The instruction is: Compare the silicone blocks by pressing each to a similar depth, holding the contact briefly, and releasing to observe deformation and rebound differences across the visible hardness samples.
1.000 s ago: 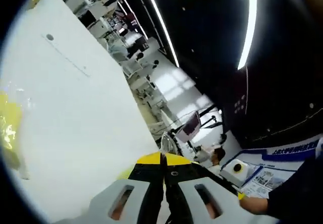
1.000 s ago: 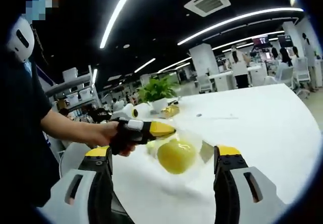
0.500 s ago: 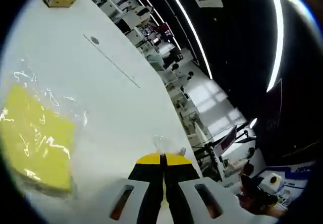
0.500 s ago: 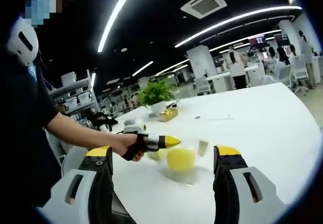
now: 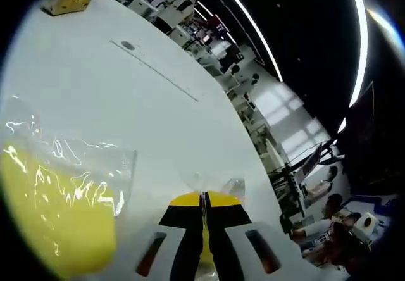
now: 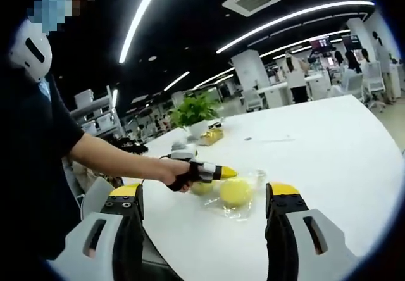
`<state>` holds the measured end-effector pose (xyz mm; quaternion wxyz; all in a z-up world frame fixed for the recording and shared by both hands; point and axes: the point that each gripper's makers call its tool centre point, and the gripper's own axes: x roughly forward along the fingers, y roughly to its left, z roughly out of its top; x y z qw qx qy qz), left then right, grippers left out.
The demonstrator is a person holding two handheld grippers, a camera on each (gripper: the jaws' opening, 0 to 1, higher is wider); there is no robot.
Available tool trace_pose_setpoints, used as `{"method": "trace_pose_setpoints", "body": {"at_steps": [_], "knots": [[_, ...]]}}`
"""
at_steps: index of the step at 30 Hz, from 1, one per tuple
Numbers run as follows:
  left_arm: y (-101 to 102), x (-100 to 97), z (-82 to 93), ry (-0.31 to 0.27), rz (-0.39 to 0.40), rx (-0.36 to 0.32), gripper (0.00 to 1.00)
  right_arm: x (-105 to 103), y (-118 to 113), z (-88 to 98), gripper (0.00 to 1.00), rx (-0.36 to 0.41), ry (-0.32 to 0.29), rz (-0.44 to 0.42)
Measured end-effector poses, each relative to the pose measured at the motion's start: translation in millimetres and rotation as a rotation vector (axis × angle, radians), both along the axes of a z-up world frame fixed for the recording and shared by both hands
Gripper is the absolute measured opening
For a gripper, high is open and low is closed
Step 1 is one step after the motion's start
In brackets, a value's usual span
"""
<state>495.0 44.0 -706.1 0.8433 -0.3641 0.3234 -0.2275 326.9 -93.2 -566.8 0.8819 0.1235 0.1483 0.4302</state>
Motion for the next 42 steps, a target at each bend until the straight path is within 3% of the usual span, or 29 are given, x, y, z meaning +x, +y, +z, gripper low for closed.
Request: {"method": "trace_pose_setpoints", "body": {"at_steps": [7,13,17,21,25,29,30,36,39,42], "knots": [[-5,-0.1,-3.7,0.016,-0.037,0.038,0.01,-4,7,-10.0,0.73,-0.009,0.029,-0.003],[0,-1.4,-8.7,-0.046,-0.112,0.162,0.09,-9,11,-12.8,0.72,-0.016,0.036,-0.015],[0,2.3,-5.0,-0.051,-0.130,0.165,0.10,-14,15,-13.4,0.72,-0.024,0.042,-0.012],[5,-5.7,-2.8,-0.035,-0.146,0.181,0.12,-15,17,-12.8,0.72,-0.027,0.037,-0.019],[11,-17.4,4.2,-0.079,-0.188,0.223,0.12,-10,13,-23.0,0.71,-0.059,0.043,-0.055],[16,-18.1,25.3,-0.180,-0.234,0.213,0.14,-6,16,-29.6,0.70,-0.062,0.051,-0.068],[14,-25.8,33.7,-0.199,-0.243,0.218,0.16,-5,18,-31.3,0.70,-0.070,0.050,-0.068],[37,-39.8,61.8,-0.375,-0.306,0.335,0.19,3,27,-38.7,0.68,-0.124,0.032,-0.063],[45,-48.8,88.6,-0.454,-0.312,0.302,0.22,10,28,-41.0,0.68,-0.137,0.027,-0.075],[60,-61.0,110.5,-0.562,-0.368,0.359,0.22,14,32,-42.6,0.67,-0.137,0.026,-0.076]]}}
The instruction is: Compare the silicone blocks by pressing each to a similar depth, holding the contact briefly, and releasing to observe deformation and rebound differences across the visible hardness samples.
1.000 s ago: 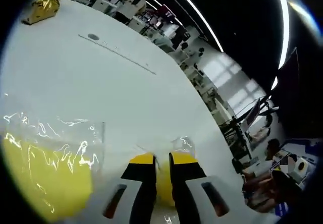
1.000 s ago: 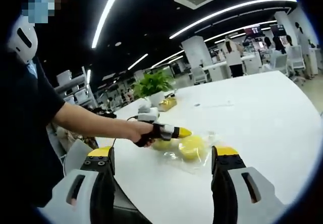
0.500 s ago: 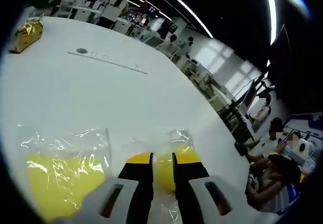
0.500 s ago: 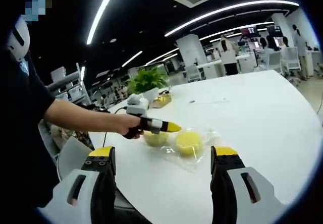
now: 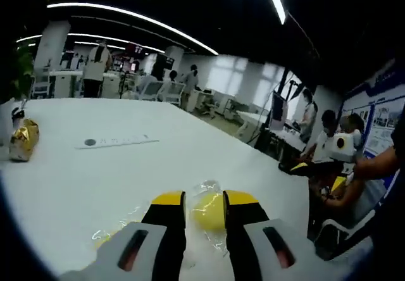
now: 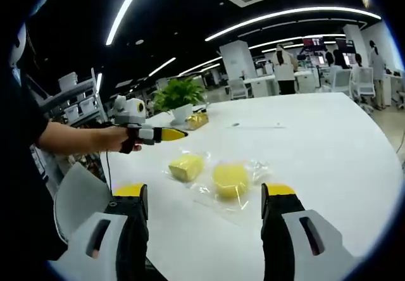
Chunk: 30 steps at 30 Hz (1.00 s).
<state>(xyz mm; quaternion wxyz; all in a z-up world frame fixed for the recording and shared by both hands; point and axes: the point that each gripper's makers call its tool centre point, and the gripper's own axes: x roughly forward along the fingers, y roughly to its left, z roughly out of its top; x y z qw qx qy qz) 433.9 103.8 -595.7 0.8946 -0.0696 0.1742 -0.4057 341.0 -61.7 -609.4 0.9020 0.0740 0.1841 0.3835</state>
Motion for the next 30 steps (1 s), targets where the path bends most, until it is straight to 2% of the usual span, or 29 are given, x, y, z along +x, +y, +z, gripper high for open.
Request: {"method": "trace_pose_setpoints", "body": {"at_steps": [1,3,4,6,7,11,14,17,19,23,27,30], "knots": [[1,-5.7,7.1,-0.026,-0.030,-0.014,0.23,1,2,0.2,0.67,0.000,-0.001,0.003],[11,-18.1,16.8,-0.026,-0.054,-0.047,0.26,1,6,3.3,0.68,-0.002,-0.019,0.014],[17,-22.0,18.4,-0.029,-0.062,-0.042,0.28,2,8,4.8,0.68,-0.009,-0.032,0.016],[32,-30.8,22.1,-0.080,-0.079,0.007,0.31,11,-1,2.5,0.67,-0.087,-0.076,-0.017],[40,-34.9,21.7,-0.087,-0.077,0.030,0.32,13,-2,2.5,0.67,-0.094,-0.081,-0.028],[72,-59.8,27.5,-0.110,-0.066,0.040,0.37,13,-2,6.9,0.67,-0.059,-0.076,-0.024],[91,-79.5,22.5,-0.136,-0.065,0.113,0.45,9,-2,5.3,0.69,-0.078,-0.084,-0.011],[97,-94.6,19.8,-0.119,-0.050,0.098,0.52,4,1,1.7,0.70,-0.095,-0.087,0.010],[97,-103.2,19.2,-0.113,-0.048,0.081,0.54,2,0,-3.2,0.68,-0.135,-0.092,0.010],[95,-119.9,17.2,-0.117,-0.016,0.072,0.57,-4,0,-1.6,0.71,-0.111,-0.095,0.019],[101,-128.4,4.6,-0.104,0.016,0.141,0.60,-8,-3,0.1,0.74,-0.098,-0.117,0.041],[103,-132.2,2.2,-0.105,0.033,0.178,0.62,-11,-3,-5.8,0.77,-0.098,-0.109,0.072]]}}
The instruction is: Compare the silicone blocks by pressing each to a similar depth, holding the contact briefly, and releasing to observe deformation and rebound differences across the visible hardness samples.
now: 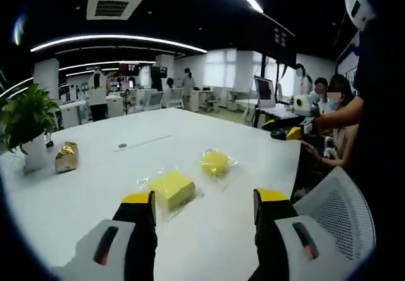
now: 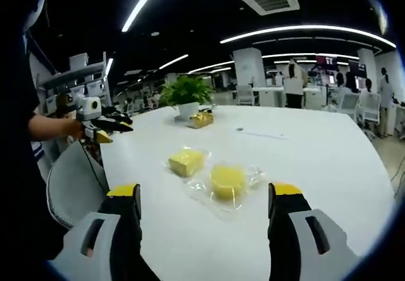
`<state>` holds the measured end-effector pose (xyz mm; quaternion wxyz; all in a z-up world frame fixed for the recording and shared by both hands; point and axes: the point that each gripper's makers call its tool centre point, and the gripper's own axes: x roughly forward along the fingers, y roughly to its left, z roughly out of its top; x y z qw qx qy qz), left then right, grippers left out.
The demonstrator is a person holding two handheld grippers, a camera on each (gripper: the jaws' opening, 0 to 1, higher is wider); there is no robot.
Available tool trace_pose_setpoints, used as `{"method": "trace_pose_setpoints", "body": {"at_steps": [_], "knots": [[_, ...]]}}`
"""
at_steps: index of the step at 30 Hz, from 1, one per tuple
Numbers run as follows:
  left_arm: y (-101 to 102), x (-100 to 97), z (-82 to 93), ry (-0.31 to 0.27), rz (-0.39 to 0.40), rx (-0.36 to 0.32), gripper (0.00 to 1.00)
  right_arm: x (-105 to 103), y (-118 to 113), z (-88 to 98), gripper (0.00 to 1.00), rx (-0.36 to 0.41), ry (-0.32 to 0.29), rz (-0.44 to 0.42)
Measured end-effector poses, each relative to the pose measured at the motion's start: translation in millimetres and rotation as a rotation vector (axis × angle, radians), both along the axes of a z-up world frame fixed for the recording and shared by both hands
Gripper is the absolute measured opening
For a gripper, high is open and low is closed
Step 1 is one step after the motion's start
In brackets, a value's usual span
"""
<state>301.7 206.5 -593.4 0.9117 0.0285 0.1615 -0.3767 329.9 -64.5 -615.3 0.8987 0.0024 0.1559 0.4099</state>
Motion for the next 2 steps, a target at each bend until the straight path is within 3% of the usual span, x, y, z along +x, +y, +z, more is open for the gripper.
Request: {"method": "trace_pose_setpoints", "body": {"at_steps": [2], "knots": [[0.1,-2.2,4.5,-0.020,0.016,0.012,0.62,-3.7,-0.7,-6.4,0.79,-0.019,0.012,0.024]]}}
